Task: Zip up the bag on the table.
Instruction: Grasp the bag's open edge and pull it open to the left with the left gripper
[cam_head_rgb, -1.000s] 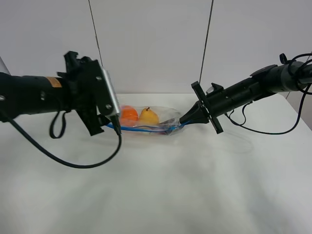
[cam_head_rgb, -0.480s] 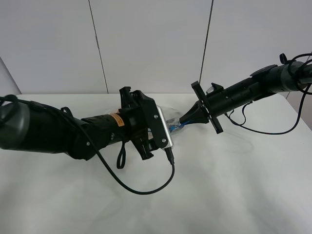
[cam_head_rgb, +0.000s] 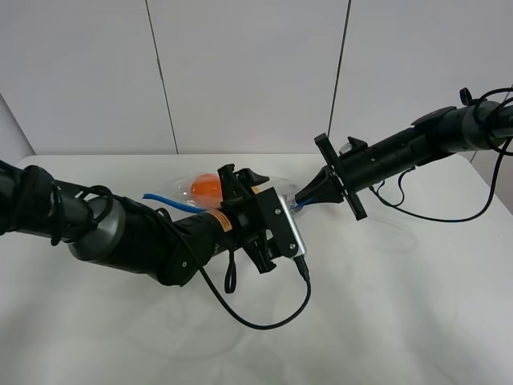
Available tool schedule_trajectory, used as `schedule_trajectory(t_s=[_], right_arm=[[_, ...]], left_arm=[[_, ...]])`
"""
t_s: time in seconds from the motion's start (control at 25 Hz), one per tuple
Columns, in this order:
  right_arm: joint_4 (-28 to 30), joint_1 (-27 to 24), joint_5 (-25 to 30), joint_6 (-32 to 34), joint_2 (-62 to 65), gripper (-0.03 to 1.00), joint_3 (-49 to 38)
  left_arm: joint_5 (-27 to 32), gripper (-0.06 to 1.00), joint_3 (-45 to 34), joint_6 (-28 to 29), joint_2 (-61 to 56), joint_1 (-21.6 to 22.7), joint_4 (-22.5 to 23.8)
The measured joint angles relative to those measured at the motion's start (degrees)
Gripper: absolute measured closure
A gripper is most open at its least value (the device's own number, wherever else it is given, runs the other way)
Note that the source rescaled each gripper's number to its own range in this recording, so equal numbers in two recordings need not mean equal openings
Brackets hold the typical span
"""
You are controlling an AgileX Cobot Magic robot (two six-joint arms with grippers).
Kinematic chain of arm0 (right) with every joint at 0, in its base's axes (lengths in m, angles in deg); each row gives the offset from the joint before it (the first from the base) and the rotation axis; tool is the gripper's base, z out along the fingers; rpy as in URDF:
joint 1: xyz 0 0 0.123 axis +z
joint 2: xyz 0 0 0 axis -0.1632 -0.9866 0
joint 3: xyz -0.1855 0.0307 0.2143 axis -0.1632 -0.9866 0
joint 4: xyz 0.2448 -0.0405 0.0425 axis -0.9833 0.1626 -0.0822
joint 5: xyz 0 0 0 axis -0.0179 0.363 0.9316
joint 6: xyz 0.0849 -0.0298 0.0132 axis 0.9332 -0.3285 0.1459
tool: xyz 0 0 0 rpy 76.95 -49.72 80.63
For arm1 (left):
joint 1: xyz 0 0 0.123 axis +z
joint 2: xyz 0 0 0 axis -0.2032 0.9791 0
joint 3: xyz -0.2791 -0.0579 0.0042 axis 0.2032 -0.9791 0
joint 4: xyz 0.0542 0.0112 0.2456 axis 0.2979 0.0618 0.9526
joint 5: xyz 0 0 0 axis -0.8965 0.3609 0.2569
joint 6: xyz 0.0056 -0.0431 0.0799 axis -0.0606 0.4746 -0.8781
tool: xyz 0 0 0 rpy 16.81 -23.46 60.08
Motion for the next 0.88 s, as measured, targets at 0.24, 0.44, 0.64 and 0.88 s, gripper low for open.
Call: schedule_trajectory(t_s=[0.24, 0.44, 0.64, 0.88], right_arm=[[0.00, 0.00, 0.00, 0.20, 0.00, 0.97, 0.00], [0.00, 0.00, 0.00, 0.22, 0.00, 0.97, 0.00], [0.00, 0.00, 0.00, 0.27, 0.00, 0.97, 0.00], [-0.05, 0.00, 0.00, 0.27, 0.00, 0.97, 0.00]], left_arm=[[-0.85, 0.11, 0.02, 5.92, 0.16, 0.00, 5.01], [-0.97, 0.34, 0.14, 7.03, 0.39, 0.00, 6.21], [-0.95, 0.45, 1.46, 7.10, 2.82, 0.00, 7.34], [-2.03, 0.51, 1.76, 7.10, 2.88, 0.00, 7.64]])
